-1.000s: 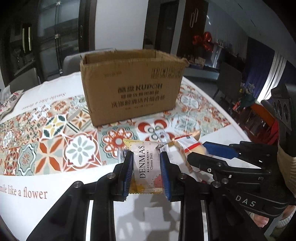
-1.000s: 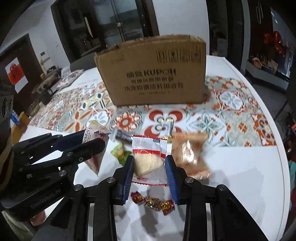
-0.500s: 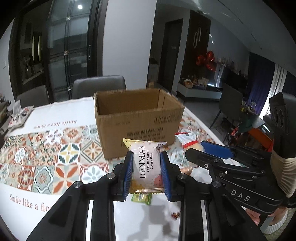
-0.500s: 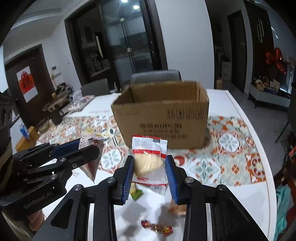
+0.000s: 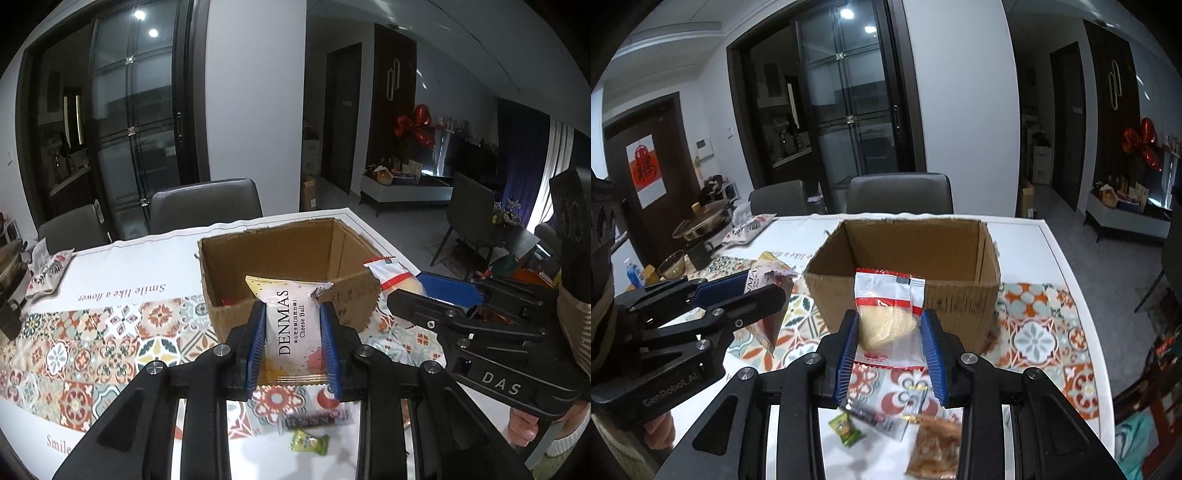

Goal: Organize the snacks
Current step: 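Carry the DENMAS packet and wrapped cake into the box and open both tools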

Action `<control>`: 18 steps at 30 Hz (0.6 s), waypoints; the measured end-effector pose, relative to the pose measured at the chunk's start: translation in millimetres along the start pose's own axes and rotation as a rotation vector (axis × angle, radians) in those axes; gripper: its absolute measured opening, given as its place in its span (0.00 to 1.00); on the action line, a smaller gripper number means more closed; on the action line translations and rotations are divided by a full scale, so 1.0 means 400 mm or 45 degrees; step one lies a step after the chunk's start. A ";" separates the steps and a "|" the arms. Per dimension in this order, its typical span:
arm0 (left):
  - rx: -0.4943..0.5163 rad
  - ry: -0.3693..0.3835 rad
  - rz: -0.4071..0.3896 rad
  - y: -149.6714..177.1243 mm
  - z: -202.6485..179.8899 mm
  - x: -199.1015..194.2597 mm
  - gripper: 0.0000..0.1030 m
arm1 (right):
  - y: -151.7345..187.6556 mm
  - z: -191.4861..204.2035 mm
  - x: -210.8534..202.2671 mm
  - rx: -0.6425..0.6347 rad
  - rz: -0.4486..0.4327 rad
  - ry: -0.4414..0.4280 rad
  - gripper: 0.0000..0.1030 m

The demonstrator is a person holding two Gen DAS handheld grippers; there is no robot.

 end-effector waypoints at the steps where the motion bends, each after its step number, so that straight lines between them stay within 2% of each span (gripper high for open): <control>1: 0.002 -0.007 0.006 -0.012 0.006 0.010 0.28 | -0.011 -0.002 0.005 0.000 0.002 -0.004 0.35; 9: 0.013 0.010 0.090 -0.080 0.040 0.091 0.28 | -0.091 -0.034 0.073 0.008 0.094 0.013 0.35; 14: -0.029 0.019 0.121 -0.118 0.063 0.140 0.28 | -0.131 -0.059 0.126 0.034 0.166 0.019 0.35; 18: -0.065 0.012 0.140 -0.144 0.082 0.186 0.28 | -0.161 -0.066 0.157 0.026 0.176 0.041 0.35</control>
Point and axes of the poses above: each gripper's, at about its wrist camera, not at the fingertips, and x roughly the way its jaws point, z to its left, y to its underside, the point moved 6 cm from there along x, roughly the way its jaws point, and after that the axes turned 3 degrees about z, right-handed, at the moved point
